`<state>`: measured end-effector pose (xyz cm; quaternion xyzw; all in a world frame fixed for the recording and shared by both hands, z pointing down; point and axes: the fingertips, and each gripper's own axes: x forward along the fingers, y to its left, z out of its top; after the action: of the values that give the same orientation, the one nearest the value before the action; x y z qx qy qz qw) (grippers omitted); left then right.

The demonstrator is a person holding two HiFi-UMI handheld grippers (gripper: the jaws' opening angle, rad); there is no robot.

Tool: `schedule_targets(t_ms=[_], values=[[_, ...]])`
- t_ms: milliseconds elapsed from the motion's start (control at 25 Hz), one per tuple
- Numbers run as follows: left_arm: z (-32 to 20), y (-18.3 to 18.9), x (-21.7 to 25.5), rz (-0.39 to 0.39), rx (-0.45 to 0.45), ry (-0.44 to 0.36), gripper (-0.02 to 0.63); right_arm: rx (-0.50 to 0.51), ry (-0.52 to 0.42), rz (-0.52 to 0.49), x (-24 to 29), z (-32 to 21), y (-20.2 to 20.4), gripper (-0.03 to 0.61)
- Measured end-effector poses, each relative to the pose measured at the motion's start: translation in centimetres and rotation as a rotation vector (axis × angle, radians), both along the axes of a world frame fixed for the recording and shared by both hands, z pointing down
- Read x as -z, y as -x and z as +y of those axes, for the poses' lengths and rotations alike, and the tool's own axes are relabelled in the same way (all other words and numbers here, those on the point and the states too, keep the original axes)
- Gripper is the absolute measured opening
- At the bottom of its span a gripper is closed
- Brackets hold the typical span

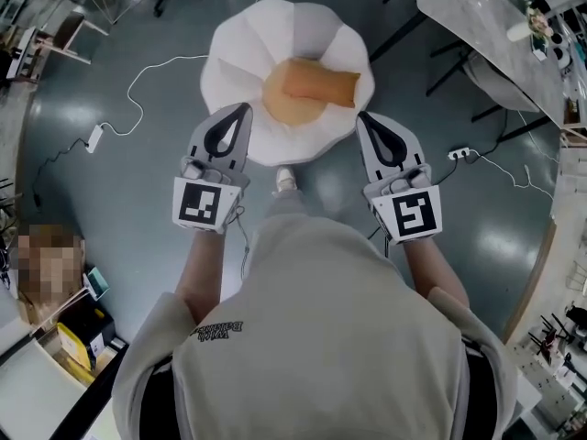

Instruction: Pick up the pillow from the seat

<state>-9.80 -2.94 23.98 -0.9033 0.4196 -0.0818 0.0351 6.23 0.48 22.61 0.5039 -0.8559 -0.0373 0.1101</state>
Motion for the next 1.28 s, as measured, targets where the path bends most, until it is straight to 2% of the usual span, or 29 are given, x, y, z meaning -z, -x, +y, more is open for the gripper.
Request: schedule_targets(t_ms=[160,280,480,680,880,1000,1120,1280], values=[[-4.5,2.4,-0.6,0.0,0.013,0.005,0.009,0.009,-0.001,0.01,-0.1,-4.9,1.9,0.009],[-7.1,3.9,-1.1,0.001,0.01,0.006,0.009,0.013,-0.013,0.056,-0.4,-8.0,3.7,0.009],[-10.2,5.6,-1.5,0.004,-0.011,0.025,0.009,0.014,0.0,0.047,-0.5,-11.9,6.2,0.009],[-11.6,5.3,-1.7,0.013,-0.047,0.03,0.009,0.008,0.003,0.048,-0.6,-14.1,7.0,0.009],[-12.2,4.3,-1.8,0.039,-0.045,0.058,0.009,0.013,0.029,0.039,-1.0,-15.7,6.0,0.009],[-12.4,3.0,-1.8,0.053,-0.042,0.045,0.009,0.027,0.032,0.062,-1.5,-16.8,5.0,0.009],[-12.5,2.2,-1.7,0.049,0.003,0.025,0.009,0.072,0.053,0.074,-2.4,-17.7,4.1,0.009],[-13.4,1.6,-2.5,0.03,0.106,0.026,0.009,0.193,0.06,0.047,-3.3,-19.8,3.6,0.009]])
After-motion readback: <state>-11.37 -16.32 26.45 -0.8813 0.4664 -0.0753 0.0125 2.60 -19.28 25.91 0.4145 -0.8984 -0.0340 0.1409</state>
